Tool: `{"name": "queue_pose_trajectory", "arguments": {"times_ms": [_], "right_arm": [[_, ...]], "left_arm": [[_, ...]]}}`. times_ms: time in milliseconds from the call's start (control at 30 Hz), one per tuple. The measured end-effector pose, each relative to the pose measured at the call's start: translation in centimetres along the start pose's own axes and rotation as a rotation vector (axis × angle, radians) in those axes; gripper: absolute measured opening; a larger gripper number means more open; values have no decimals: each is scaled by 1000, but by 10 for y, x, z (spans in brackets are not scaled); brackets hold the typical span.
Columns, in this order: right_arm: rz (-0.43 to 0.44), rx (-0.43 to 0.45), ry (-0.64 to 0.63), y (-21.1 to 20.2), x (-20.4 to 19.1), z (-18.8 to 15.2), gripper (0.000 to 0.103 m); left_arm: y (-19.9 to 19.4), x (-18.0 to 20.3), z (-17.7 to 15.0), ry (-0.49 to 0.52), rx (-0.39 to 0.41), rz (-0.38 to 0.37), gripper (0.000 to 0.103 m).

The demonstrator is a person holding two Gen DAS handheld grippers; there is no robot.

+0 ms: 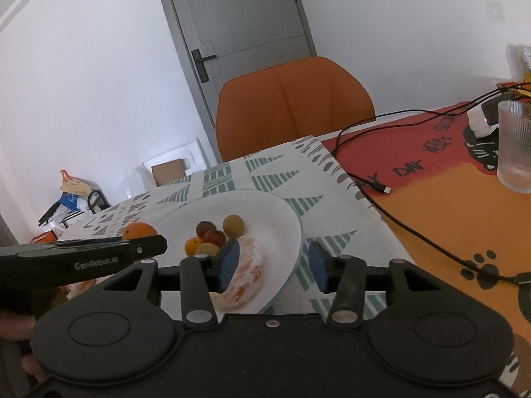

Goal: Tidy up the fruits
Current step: 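Lower both tools onto the plate and open them to release the fruits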

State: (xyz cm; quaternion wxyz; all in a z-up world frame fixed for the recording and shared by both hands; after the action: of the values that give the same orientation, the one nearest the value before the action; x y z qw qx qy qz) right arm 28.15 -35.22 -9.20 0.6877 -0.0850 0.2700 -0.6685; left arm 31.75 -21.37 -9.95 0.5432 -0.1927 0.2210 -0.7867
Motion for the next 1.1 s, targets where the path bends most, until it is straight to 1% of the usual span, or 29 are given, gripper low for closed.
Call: {"name": "queue_pose_trajectory", "arguments": {"times_ms": [67, 167, 200, 233, 333, 433, 500, 567, 633, 700, 767, 833, 1033, 1100], "right_arm": [[9, -2, -7, -1, -4, -1, 48], [19, 0, -15, -4, -9, -2, 52], [21, 2, -18, -6, -10, -2, 52], [22, 4, -18, -8, -11, -3, 53], [23, 8, -16, -11, -12, -3, 57], [28, 8, -9, -14, -13, -4, 60], [29, 10, -5, -16, -15, -5, 63], [31, 14, -1, -19, -16, -4, 69], [34, 21, 3, -23, -18, -4, 73], [36, 31, 1, -28, -19, -2, 77], [37, 44, 1, -33, -21, -1, 87], [41, 56, 4, -38, -22, 0, 92], [61, 78, 0, -52, -31, 1, 103], [69, 82, -5, -57, -34, 2, 103]], "left_arm": [[-3, -2, 1, 6, 8, 13, 42], [-9, -5, 0, 0, -5, 16, 44], [-12, -7, 0, -4, -1, 23, 47], [-16, -9, 1, -6, 5, 31, 53], [-26, -14, 1, -10, 16, 50, 64], [-35, -18, 1, -15, 22, 66, 71], [-42, -21, 1, -20, 32, 75, 74], [-50, -24, 2, -26, 42, 85, 77], [-58, -27, 4, -32, 54, 103, 82], [-67, -30, 4, -38, 69, 114, 85], [-75, -33, 4, -47, 80, 120, 87], [-83, -35, 4, -53, 87, 127, 91], [-104, -43, 0, -58, 110, 158, 95], [-111, -47, -2, -73, 115, 165, 97]]}}
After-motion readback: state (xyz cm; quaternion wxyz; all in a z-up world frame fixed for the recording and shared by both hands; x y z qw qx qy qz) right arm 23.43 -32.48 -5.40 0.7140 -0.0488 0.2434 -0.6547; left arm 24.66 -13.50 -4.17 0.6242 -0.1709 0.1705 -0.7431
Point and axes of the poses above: each gripper's, at about its wrist camera, not at the fingertips, and y roughly the way its jaws point, x to its right, z to its top, the point moved 10 cm from there along y, roughly the way its jaws point
